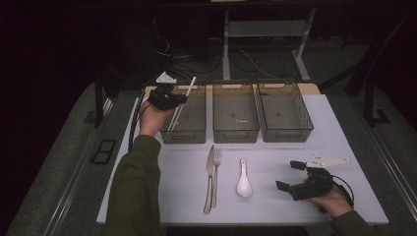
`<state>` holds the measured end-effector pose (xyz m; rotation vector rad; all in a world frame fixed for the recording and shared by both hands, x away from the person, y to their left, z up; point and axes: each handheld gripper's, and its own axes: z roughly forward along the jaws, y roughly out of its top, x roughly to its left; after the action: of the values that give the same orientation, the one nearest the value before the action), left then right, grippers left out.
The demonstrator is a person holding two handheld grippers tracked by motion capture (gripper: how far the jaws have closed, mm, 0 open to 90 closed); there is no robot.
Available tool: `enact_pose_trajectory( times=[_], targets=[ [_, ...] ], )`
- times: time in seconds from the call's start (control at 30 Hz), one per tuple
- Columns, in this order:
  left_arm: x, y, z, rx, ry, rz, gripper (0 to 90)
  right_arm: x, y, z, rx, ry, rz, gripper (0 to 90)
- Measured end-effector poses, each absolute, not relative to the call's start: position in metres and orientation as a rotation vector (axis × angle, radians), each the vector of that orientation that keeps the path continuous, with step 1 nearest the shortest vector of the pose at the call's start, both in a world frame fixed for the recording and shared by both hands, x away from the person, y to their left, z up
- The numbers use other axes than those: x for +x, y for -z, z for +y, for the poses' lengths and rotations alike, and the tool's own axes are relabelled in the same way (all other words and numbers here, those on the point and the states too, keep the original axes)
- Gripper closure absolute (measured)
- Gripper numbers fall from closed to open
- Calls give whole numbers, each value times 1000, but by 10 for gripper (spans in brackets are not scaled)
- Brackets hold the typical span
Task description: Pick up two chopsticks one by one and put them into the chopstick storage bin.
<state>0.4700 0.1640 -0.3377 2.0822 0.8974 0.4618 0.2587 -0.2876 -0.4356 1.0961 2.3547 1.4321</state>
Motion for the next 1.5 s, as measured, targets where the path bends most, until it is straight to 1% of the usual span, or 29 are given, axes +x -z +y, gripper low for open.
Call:
enact_pose_trajectory(
  times=[0.27,0.5,0.57,0.6,0.67,0.8,0.93,1.1,1.27,1.33,1.5],
  targets=[
    [479,352,162,2062,-468,938,836,259,436,-288,1096,-1435,2356,13],
    [491,369,155,2062,-463,1017,835,259,435,-289,1095,-1445,2355,13],
    [492,372,153,2084,-488,1029,840,259,435,-289,1094,-1447,2356,13],
    [493,373,153,2090,-493,1036,806,259,435,-289,1094,-1448,2357,13],
    [492,373,153,2091,-492,1039,766,259,435,-289,1091,-1450,2357,13],
    [489,369,153,2063,-477,1023,721,259,435,-289,1087,-1450,2357,13],
    [483,362,149,2059,-433,968,628,259,435,-288,1087,-1447,2357,13],
    [466,347,144,2062,-382,890,521,259,435,-288,1088,-1444,2357,13],
    [444,339,139,2046,-330,829,451,259,435,-288,1087,-1443,2362,13],
    [434,337,138,2040,-304,803,438,260,435,-288,1089,-1440,2363,13],
    [410,339,138,2028,-282,779,380,260,435,-288,1083,-1444,2362,13]
  ],
)
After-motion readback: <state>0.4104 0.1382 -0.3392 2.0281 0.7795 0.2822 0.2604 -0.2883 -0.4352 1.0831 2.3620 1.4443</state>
